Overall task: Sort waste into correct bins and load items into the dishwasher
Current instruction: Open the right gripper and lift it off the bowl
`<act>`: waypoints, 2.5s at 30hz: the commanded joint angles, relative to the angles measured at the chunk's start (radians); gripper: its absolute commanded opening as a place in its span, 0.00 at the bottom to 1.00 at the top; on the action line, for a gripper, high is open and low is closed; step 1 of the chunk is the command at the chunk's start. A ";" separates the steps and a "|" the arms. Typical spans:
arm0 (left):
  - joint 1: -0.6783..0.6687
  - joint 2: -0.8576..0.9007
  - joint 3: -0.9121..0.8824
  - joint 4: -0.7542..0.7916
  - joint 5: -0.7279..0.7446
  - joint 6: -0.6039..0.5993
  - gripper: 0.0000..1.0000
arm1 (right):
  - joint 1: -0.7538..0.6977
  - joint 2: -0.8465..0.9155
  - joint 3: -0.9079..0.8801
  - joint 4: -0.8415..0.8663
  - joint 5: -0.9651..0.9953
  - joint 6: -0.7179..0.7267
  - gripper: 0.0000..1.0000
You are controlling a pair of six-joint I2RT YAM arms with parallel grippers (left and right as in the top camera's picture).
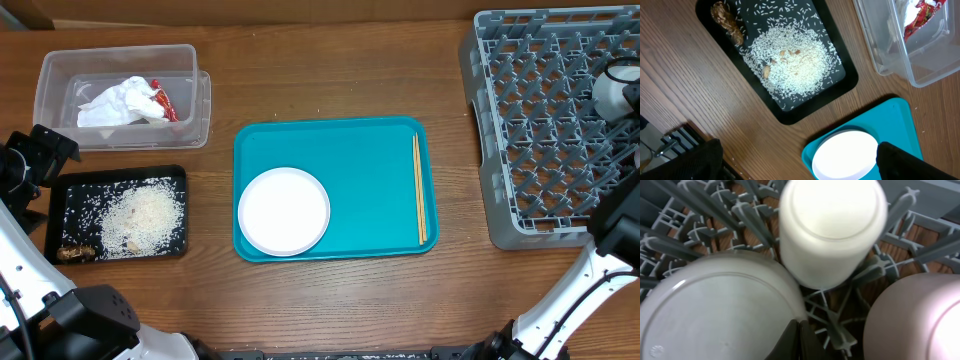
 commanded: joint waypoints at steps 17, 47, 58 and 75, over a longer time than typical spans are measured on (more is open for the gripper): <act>-0.008 -0.003 -0.005 0.000 -0.006 -0.017 1.00 | 0.036 -0.314 0.024 -0.003 -0.426 0.005 0.16; -0.008 -0.003 -0.005 0.000 -0.006 -0.017 1.00 | 0.068 0.051 0.026 0.203 -0.230 0.016 0.08; -0.008 -0.003 -0.005 0.000 -0.006 -0.017 1.00 | 0.066 -0.060 0.026 0.212 -0.180 0.016 0.05; -0.008 -0.003 -0.005 0.000 -0.006 -0.017 1.00 | 0.068 -0.063 0.020 0.096 -0.225 0.042 0.04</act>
